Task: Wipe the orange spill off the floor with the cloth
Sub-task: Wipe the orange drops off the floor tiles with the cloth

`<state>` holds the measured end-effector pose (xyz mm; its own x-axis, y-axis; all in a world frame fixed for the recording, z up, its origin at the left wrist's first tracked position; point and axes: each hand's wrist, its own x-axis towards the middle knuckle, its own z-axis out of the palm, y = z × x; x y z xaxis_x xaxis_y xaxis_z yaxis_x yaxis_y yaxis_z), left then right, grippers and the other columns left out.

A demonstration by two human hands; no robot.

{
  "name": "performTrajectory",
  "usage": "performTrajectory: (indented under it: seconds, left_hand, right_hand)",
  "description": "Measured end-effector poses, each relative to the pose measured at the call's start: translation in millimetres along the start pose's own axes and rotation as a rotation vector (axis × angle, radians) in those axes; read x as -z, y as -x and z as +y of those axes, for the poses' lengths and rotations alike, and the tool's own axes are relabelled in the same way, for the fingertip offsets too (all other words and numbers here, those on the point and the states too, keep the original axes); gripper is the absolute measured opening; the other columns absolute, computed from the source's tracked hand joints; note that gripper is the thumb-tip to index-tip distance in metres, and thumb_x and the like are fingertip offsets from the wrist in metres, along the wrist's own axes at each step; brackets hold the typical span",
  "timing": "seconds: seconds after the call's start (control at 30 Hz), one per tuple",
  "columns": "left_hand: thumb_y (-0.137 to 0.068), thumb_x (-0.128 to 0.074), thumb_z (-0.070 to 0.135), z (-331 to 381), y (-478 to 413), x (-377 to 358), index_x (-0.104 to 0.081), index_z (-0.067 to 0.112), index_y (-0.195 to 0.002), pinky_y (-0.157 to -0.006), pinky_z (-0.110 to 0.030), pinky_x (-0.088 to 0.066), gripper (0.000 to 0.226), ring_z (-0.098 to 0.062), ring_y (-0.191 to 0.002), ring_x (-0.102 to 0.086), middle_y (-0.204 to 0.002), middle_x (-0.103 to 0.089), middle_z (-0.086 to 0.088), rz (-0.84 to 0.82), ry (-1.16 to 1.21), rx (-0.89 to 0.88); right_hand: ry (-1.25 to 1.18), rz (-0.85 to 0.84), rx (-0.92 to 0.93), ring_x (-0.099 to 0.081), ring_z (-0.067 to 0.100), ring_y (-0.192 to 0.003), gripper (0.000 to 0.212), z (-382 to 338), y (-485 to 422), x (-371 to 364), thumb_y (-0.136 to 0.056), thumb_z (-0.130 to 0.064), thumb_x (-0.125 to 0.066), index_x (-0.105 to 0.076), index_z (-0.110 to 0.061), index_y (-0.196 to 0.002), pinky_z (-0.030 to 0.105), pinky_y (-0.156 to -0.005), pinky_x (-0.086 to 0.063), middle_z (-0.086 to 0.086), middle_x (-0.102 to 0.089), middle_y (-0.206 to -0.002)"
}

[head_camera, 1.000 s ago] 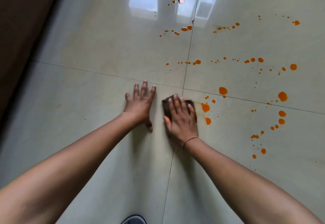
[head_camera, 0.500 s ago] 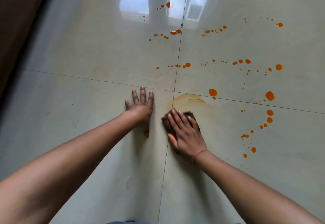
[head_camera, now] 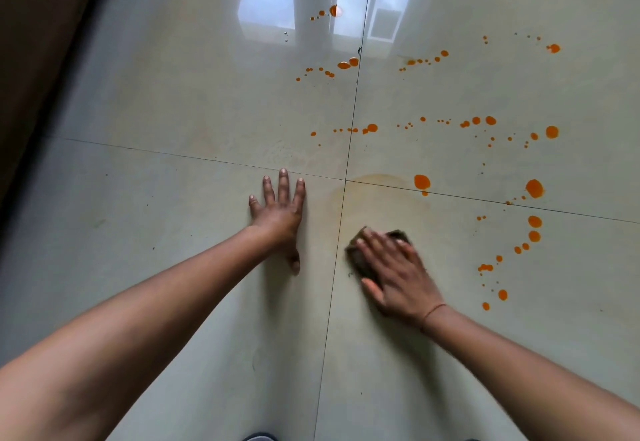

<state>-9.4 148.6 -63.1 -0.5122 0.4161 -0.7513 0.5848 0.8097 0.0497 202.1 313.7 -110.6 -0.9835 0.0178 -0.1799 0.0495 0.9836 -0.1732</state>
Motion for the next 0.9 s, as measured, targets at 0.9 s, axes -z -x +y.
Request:
performTrajectory:
  seconds: [0.9]
  left_hand:
    - [-0.041, -0.095, 0.042, 2, -4, 0, 0.033, 0.015, -0.145, -0.109, -0.069, -0.001, 0.167, -0.049, -0.135, 0.033, -0.146, 0.044, -0.019, -0.009, 0.026, 0.006]
  right_hand:
    - [-0.011, 0.032, -0.394, -0.024, 0.02, -0.145, 0.071, 18, -81, 8, -0.088, -0.051, -0.028, -0.027, -0.018, -0.151, 0.038, -0.112, -0.013, 0.004, -0.023, -0.159]
